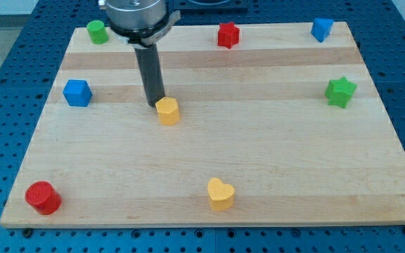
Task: Push the blue cube left to the red star
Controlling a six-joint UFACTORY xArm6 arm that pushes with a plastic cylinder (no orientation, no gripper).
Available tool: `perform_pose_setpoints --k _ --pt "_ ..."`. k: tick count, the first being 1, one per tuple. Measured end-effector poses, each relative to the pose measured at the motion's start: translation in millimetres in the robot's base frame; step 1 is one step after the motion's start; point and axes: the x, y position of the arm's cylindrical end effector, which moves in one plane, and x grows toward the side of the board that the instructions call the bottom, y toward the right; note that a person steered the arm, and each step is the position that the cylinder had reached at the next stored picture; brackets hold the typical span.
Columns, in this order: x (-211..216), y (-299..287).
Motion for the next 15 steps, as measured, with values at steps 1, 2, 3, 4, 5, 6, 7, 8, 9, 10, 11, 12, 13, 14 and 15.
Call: perform_pose_setpoints --k 1,2,3,4,5,6,7,8,9,10,11,12,13,14,15 --pt "14 -32" --pt "32 -65" --pt "37 -110" --pt "37 -151" --pt "36 -180" --pt "24 -187" --pt "5 -187" --pt "-1 -183" --pt "-3 -170" --pt "-10 -149" --pt "-21 -127" --pt "-29 -105" --pt "-37 -82" --pt "-55 -76" --pt "-70 -76"
